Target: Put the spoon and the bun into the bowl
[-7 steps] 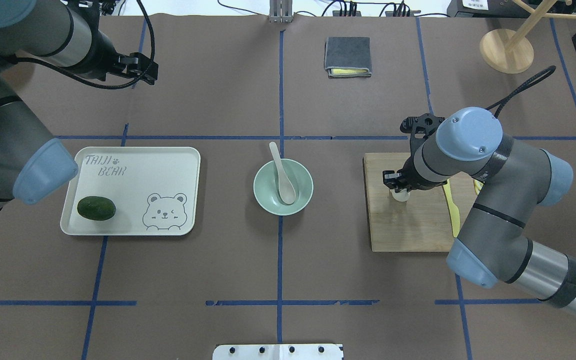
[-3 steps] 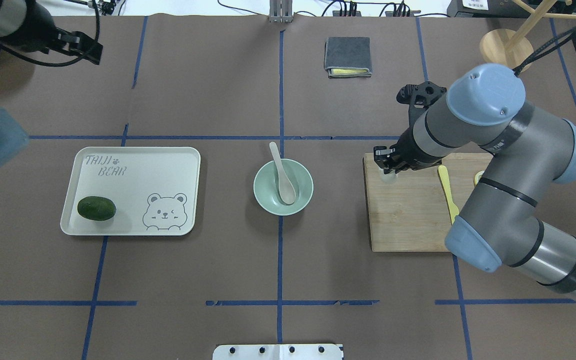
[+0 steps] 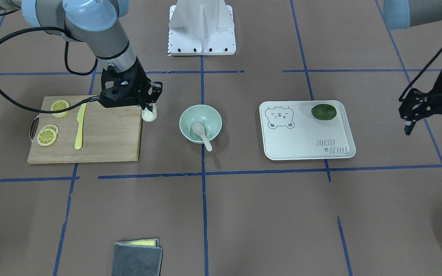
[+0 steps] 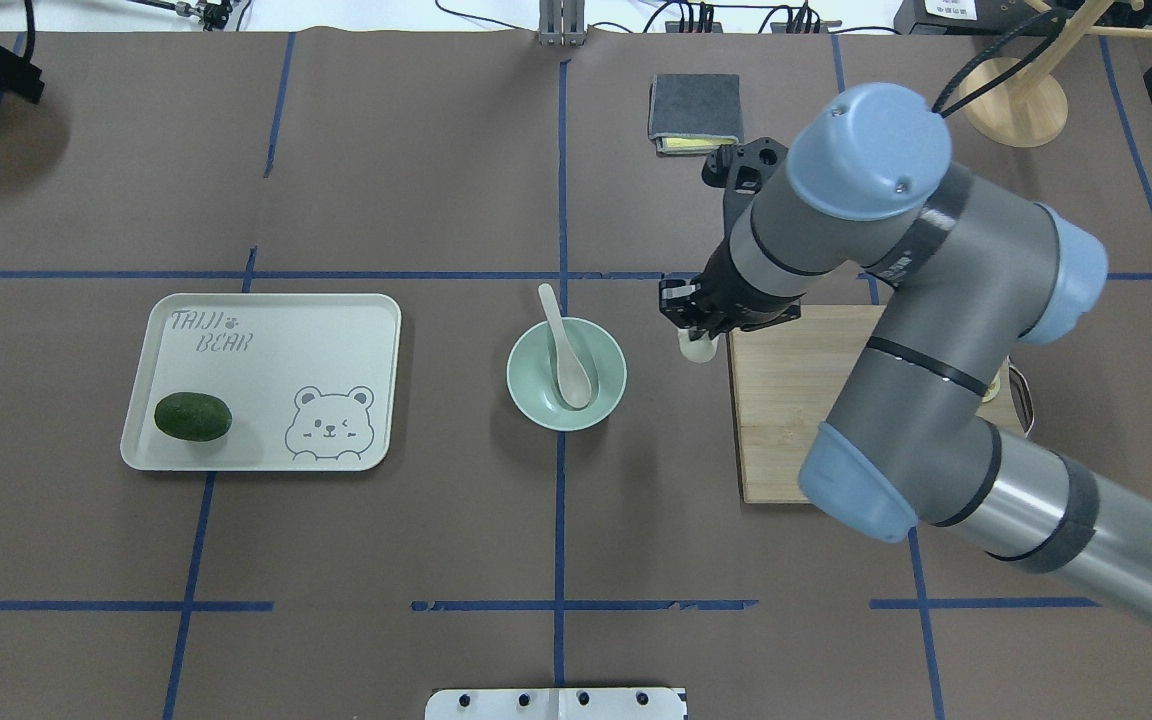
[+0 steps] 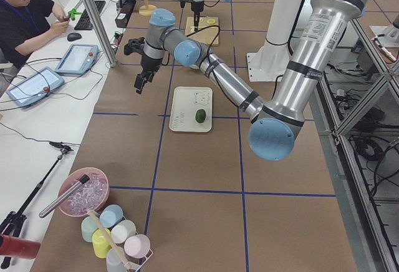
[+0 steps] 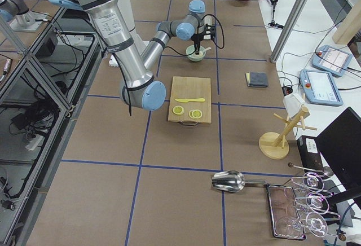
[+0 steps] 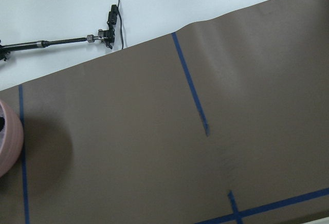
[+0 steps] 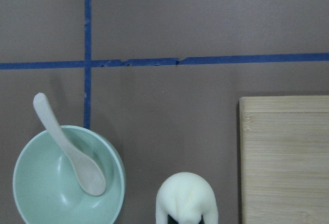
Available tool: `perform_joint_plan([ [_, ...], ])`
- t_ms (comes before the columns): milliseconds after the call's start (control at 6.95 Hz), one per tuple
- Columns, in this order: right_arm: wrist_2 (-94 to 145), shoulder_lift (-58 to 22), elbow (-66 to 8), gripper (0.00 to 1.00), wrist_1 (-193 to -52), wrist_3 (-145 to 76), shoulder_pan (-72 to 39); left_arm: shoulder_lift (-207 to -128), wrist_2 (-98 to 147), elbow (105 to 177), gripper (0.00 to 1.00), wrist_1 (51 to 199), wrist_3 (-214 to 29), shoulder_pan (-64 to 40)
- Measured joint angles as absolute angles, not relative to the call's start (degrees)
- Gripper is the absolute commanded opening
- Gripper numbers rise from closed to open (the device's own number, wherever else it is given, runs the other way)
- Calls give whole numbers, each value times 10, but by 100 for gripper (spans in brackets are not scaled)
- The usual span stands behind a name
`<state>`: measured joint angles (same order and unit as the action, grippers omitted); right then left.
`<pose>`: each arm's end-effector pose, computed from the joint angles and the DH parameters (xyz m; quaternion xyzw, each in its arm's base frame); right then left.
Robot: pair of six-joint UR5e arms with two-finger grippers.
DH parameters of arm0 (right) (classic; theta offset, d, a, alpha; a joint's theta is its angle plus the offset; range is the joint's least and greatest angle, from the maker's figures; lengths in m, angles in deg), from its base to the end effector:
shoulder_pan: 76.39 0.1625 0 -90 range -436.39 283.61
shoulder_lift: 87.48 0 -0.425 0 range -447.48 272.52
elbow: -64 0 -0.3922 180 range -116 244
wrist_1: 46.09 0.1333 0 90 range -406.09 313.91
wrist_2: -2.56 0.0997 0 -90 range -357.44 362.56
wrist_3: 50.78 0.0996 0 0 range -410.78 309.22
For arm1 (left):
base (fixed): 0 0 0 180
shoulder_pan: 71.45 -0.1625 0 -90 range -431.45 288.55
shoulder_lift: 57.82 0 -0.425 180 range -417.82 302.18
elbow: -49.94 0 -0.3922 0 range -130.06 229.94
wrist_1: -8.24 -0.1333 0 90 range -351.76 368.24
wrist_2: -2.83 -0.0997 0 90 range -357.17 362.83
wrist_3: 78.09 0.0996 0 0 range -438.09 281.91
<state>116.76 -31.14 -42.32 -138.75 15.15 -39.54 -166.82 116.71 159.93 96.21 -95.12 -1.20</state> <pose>-0.4424 -0.4471 0.2042 0.0334 -0.4356 0.0161 0.8994 0.1077 -0.5751 0.3304 0.2324 0.2840 0.0876 0.9261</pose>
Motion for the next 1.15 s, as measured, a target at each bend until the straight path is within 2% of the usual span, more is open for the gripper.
perform_joint_plan([
  [576,1110,-437,-282,0,-1387,184,-464,-1645,1173,1596,100,963,-898,15],
  [720,1103,-460,-252,40,-1386,190,-474,-1643,1173,1594,100,963,-887,22],
  [864,1098,-469,-238,99,-1386,193,-480,-1641,1173,1593,100,963,-878,28],
  [1152,1094,-472,-231,100,-1386,194,-481,-1635,1173,1591,100,964,-868,35],
])
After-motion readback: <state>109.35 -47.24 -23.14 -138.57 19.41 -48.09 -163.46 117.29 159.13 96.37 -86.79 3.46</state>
